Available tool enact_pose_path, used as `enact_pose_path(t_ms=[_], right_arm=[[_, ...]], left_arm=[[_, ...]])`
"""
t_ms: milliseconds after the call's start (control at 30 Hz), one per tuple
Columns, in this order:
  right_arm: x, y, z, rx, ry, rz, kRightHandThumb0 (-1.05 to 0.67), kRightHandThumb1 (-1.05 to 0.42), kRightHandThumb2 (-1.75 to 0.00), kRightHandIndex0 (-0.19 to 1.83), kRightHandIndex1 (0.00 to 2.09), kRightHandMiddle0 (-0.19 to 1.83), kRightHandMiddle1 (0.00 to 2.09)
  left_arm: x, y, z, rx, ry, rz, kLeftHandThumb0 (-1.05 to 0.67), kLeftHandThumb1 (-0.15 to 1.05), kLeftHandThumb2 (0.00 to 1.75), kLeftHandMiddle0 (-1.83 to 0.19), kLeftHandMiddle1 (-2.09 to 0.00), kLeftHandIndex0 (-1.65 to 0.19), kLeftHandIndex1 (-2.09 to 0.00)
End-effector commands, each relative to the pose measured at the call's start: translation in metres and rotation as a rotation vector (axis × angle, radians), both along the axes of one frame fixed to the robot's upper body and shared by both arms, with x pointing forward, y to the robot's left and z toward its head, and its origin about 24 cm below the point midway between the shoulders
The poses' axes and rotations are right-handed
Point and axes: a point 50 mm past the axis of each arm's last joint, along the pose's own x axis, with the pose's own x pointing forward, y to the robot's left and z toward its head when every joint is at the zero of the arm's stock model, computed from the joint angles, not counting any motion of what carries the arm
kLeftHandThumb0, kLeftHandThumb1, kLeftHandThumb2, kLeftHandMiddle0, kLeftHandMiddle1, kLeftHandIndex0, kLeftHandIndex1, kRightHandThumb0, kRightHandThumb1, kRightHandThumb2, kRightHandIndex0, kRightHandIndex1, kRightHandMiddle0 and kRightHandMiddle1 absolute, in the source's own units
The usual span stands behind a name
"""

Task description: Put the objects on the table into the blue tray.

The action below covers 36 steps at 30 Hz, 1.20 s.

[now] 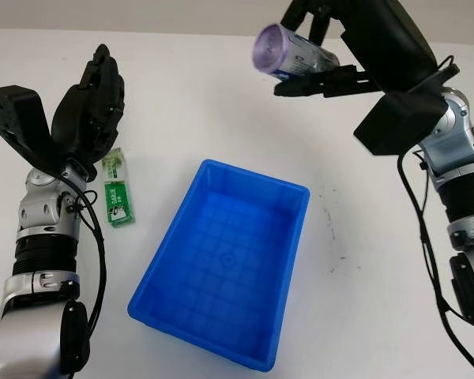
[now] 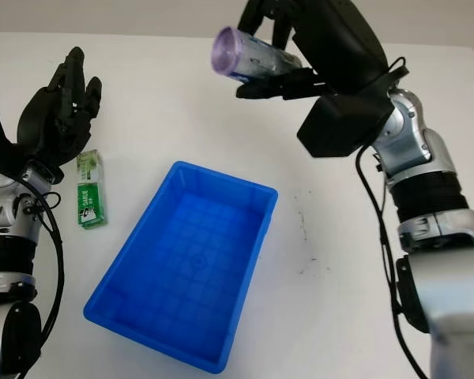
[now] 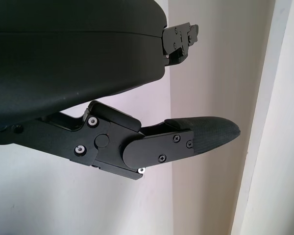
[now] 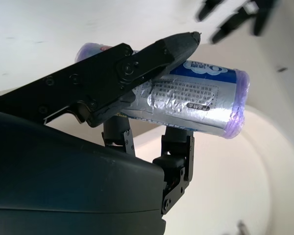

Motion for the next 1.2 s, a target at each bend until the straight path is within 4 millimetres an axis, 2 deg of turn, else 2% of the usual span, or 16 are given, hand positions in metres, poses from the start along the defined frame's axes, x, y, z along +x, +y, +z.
enact_pose_path(t_ms=[0,167,267,433,467,567,600,633,667,700,767,833,900,1033,1100,1167], right_arm=[[-0.009,0.008,-0.001,0.023,0.023,0.063,-0.43,-1.05,-0.32,1.34,2.09,0.96,2.09],[-0.027,0.022,-0.012,-0.038,0.149,0.215,-0.42,-1.05,-0.32,1.39,2.09,1.07,2.09],[-0.039,0.028,-0.018,-0.191,0.258,0.267,-0.42,-1.05,-0.3,1.27,2.09,0.93,2.09],[-0.05,0.032,-0.025,-0.425,0.397,0.308,-0.46,-1.05,-0.14,1.04,2.09,0.67,2.09],[-0.051,0.032,-0.026,-0.455,0.421,0.316,-0.45,-1.05,-0.11,0.96,2.09,0.6,2.09],[-0.052,0.031,-0.028,-0.564,0.46,0.306,-0.49,-1.01,-0.06,0.46,2.04,0.29,2.04],[-0.052,0.031,-0.028,-0.59,0.47,0.298,-0.53,-1.0,-0.05,0.27,1.87,0.16,1.85],[-0.051,0.03,-0.028,-0.617,0.484,0.299,-0.55,-0.99,-0.05,0.16,1.72,0.09,1.7],[-0.051,0.03,-0.028,-0.642,0.495,0.303,-0.58,-0.98,-0.05,0.07,1.43,0.05,1.41],[-0.051,0.03,-0.028,-0.668,0.511,0.301,-0.61,-0.97,-0.05,-0.02,1.0,-0.02,1.0],[-0.05,0.028,-0.028,-0.692,0.54,0.302,-0.64,-0.96,-0.05,-0.08,0.45,-0.04,0.47],[-0.049,0.026,-0.027,-0.693,0.56,0.308,-0.68,-0.95,-0.05,-0.16,0.12,-0.14,0.16],[-0.047,0.024,-0.028,-0.678,0.568,0.325,-0.72,-0.94,-0.05,-0.18,0.03,-0.18,0.04],[-0.041,0.019,-0.025,-0.559,0.59,0.345,-0.82,-0.95,-0.06,-0.19,0.0,-0.19,0.0],[-0.036,0.014,-0.023,-0.428,0.614,0.352,-0.85,-0.96,-0.06,-0.19,0.0,-0.19,0.0],[-0.029,0.006,-0.024,-0.224,0.626,0.355,-0.88,-1.01,-0.08,-0.19,0.0,-0.19,0.0]], left_arm=[[0.0,0.0,0.005,0.014,-0.022,0.002,-0.76,1.05,0.6,0.19,0.0,0.19,0.0],[-0.001,0.0,0.005,0.004,-0.024,0.005,-0.76,1.05,0.61,0.19,0.0,0.19,0.0],[-0.001,0.0,0.005,-0.007,-0.024,0.007,-0.75,1.05,0.6,0.19,0.0,0.19,0.0],[-0.001,-0.001,0.006,-0.001,-0.024,0.009,-0.75,1.05,0.59,0.19,0.0,0.19,0.0],[-0.001,-0.002,0.007,-0.003,-0.024,0.008,-0.75,1.05,0.59,0.19,0.0,0.19,0.0],[-0.001,-0.003,0.007,0.0,-0.027,0.005,-0.76,1.05,0.57,0.19,0.0,0.19,0.0],[-0.001,-0.003,0.007,0.002,-0.028,0.004,-0.77,1.05,0.57,0.19,0.0,0.19,0.0],[-0.001,-0.003,0.007,0.002,-0.028,0.004,-0.76,1.05,0.57,0.19,0.0,0.19,0.0],[-0.001,-0.004,0.006,0.001,-0.028,0.004,-0.76,1.05,0.57,0.19,0.0,0.19,0.0],[-0.001,-0.004,0.006,0.001,-0.029,0.004,-0.75,1.05,0.57,0.19,0.0,0.19,0.0],[0.0,-0.004,0.006,0.0,-0.029,0.001,-0.75,1.05,0.58,0.19,0.0,0.19,0.0],[0.0,-0.005,0.006,0.0,-0.029,-0.001,-0.75,1.05,0.58,0.19,0.0,0.19,0.0],[0.0,-0.005,0.006,0.002,-0.027,0.0,-0.74,1.05,0.59,0.19,0.0,0.19,0.0],[0.001,-0.006,0.005,-0.001,-0.026,0.0,-0.73,1.05,0.59,0.19,0.0,0.19,0.0],[0.001,-0.006,0.005,-0.001,-0.024,0.001,-0.73,1.05,0.59,0.19,0.0,0.19,0.0],[0.001,-0.006,0.004,-0.004,-0.021,-0.001,-0.73,1.05,0.59,0.19,0.0,0.19,0.0]])
